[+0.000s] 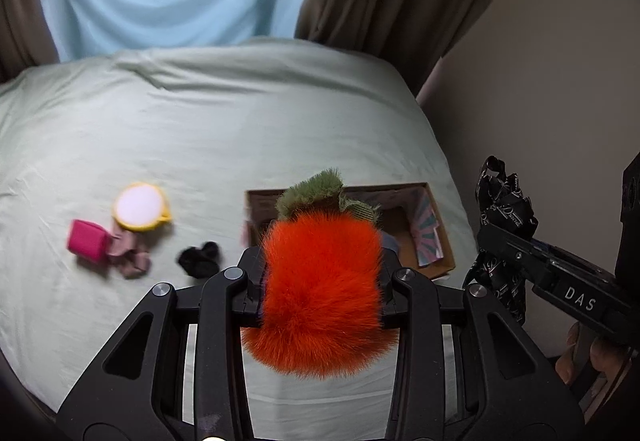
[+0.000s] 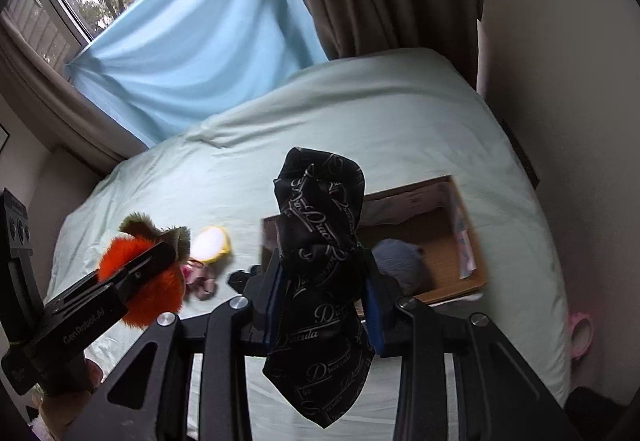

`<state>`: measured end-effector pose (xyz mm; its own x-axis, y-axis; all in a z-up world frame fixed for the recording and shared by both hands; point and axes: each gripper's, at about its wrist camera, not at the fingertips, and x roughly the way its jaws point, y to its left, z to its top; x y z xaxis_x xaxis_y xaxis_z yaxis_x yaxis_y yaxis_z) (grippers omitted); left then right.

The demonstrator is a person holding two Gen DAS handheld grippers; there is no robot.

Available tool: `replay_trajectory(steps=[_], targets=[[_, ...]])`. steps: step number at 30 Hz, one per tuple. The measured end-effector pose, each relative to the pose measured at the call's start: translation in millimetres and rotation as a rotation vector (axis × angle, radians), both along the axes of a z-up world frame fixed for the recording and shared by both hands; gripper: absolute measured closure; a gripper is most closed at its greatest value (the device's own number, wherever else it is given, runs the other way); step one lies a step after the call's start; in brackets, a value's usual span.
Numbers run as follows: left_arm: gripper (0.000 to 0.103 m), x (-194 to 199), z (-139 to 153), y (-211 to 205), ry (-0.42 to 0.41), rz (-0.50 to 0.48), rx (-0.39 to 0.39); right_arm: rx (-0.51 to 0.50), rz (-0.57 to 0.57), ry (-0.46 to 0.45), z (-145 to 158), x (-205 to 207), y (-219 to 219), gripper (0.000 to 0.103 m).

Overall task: Organize soft objects
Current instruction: 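Carry the pompom with the left tool while the right tool carries the scrunchie to the box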

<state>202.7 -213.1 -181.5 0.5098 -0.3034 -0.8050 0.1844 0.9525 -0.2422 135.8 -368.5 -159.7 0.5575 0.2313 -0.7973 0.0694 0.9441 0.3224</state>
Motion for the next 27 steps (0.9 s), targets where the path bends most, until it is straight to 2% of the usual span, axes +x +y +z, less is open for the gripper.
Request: replay_trajectory(steps=[8,18,22,27], targets=[[0.071,40,-68,-63,0.119,-0.032,0.013,-0.047,0.027,0.098,-55,42,-50,0.071],[0.071,92,-154,-94,0.244,-0.031,0.062,-0.091,0.128,0.215,-136,92,-76,0.071],[0.071,105,-175,-99,0.276,-0.032,0.087,-0.062,0.143,0.255,-160,105,-78,0.071],[0.07,109,-184,-101,0.307,-0.061,0.102,-0.057,0.145,0.291,-174,119,-76,0.071]])
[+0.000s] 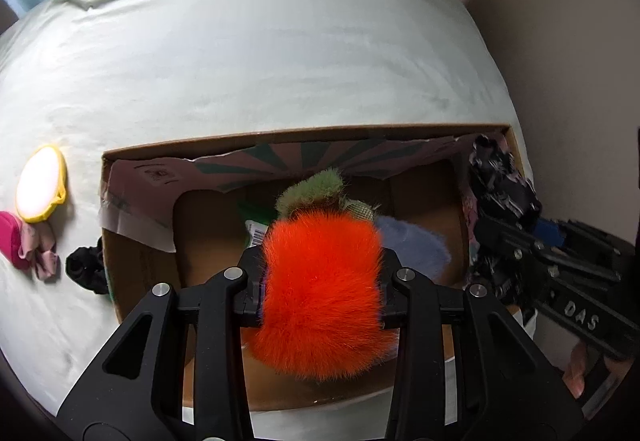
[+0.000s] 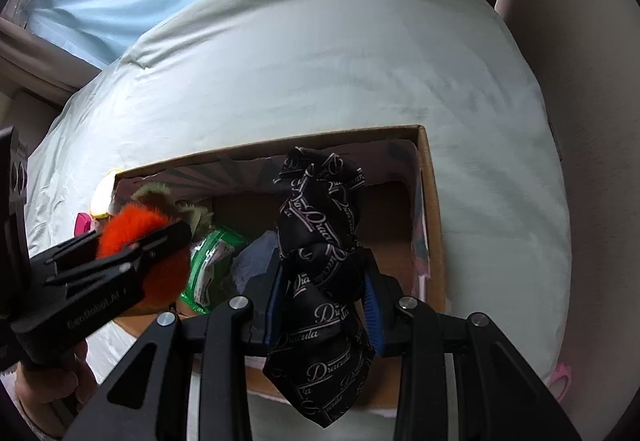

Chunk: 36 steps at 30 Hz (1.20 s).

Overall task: Organize soft objects
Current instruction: 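Carry the pompom with the left tool while the right tool carries the scrunchie to the box, then open both tools to drop the pompom and scrunchie into the box, then move both tools back toward the pink pouch and sponge on the bed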

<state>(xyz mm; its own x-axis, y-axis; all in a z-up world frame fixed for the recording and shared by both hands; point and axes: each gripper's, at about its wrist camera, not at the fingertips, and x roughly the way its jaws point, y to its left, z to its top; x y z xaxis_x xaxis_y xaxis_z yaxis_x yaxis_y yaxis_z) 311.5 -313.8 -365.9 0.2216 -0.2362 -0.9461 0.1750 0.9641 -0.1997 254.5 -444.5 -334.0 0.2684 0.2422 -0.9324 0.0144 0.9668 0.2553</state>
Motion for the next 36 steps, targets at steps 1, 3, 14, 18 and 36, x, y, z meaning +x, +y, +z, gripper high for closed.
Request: replay_trajectory(steps=[1,3,14,18,36], targets=[[0.067,0,0,0,0.004,-0.015,-0.003,0.005,-0.002,0.006,-1,2,0,0.069],[0.034,-3,3,-2,-0.005,-0.049,0.025,0.036,-0.016,0.018,-4,7,-3,0.051],[0.0,-30,23,26,-0.019,-0.024,0.021,0.089,-0.109,-0.024,9,0,-8,0.0],[0.0,-36,39,27,-0.047,-0.031,0.022,0.076,-0.098,-0.048,18,-7,-3,0.0],[0.0,-104,167,72,-0.248,0.032,0.008,0.0,-0.05,-0.239,150,-72,27,0.0]])
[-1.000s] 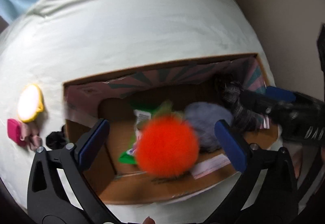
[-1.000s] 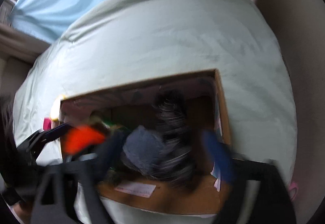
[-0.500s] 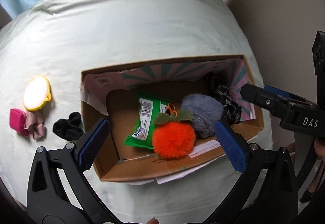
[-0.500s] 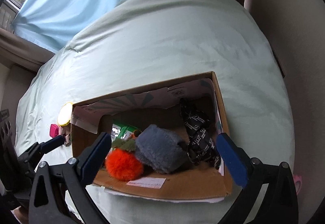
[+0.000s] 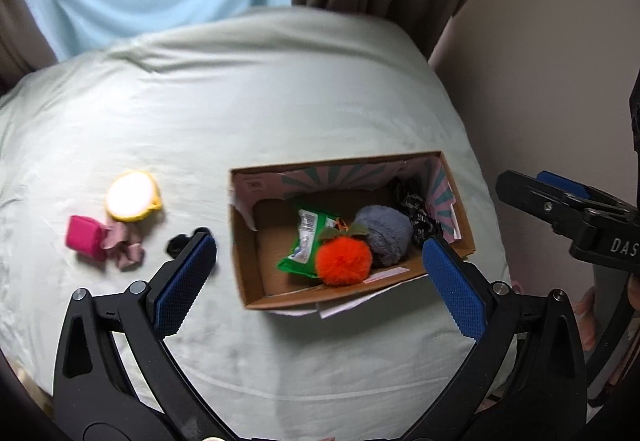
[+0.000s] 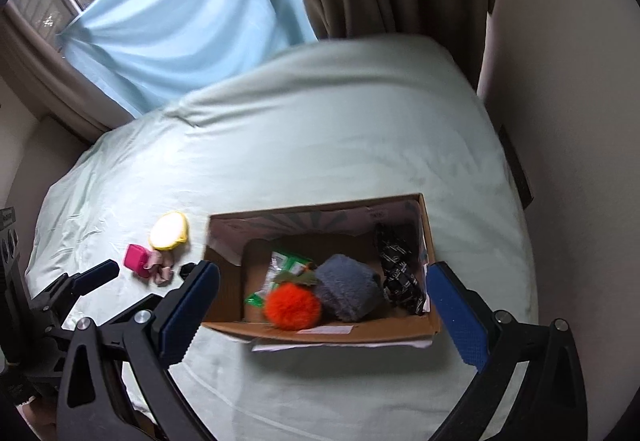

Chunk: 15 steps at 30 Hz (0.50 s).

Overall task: Organize soft objects
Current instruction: 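Move both tools back toward the pink pouch and sponge on the bed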

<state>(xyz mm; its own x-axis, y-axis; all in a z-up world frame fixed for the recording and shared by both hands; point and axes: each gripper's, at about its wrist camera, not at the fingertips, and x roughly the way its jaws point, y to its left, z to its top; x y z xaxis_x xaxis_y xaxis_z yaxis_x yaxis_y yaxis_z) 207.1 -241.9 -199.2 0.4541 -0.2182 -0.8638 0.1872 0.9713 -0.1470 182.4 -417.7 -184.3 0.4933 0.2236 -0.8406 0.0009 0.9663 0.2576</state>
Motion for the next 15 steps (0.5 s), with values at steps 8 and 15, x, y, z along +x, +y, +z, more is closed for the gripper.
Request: replay_trajectory(steps=[8,15], targets=[[0.0,-51,48,51,-0.093,0.062,-0.009,-0.034,0.052,-0.107,54,-50,43,0.0],[0.0,-100,76,108,-0.149,0.135,0.012,-0.068,0.094,-0.164,80,-96,90,0.0]])
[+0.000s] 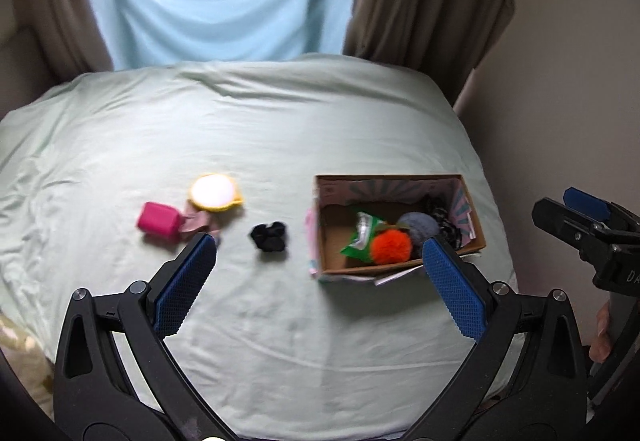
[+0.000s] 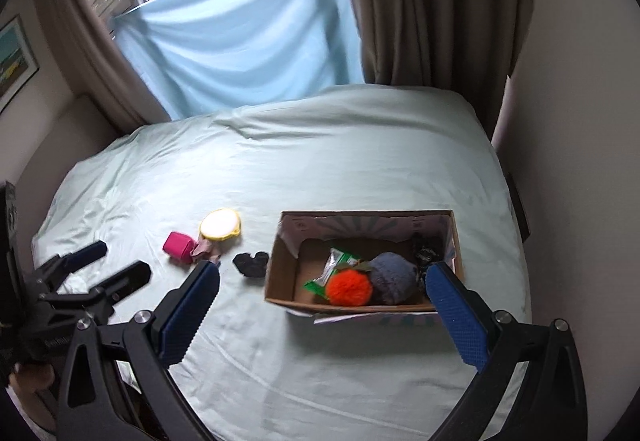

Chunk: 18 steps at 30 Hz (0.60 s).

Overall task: Organize soft objects
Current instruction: 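Move both tools back toward the pink pouch and sponge on the bed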

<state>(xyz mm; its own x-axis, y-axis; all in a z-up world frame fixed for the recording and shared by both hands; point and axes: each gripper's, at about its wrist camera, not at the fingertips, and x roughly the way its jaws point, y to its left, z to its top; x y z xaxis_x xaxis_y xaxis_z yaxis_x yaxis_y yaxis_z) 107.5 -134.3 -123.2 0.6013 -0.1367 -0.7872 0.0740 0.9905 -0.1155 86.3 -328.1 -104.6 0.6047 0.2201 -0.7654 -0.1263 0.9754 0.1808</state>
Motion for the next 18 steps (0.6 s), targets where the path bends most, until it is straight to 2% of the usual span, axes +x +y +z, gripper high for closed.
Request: replay_trajectory(steps=[9,18], targets=[[0.0,-42,17,86,-0.035,0.09,-0.018,0.014,0.012,-0.053,10,-30,49,0.0],[0.0,-39,19,148,-0.056,0.067,-0.009,0.04,-0.029,-0.071,12,-31,100,0.0]])
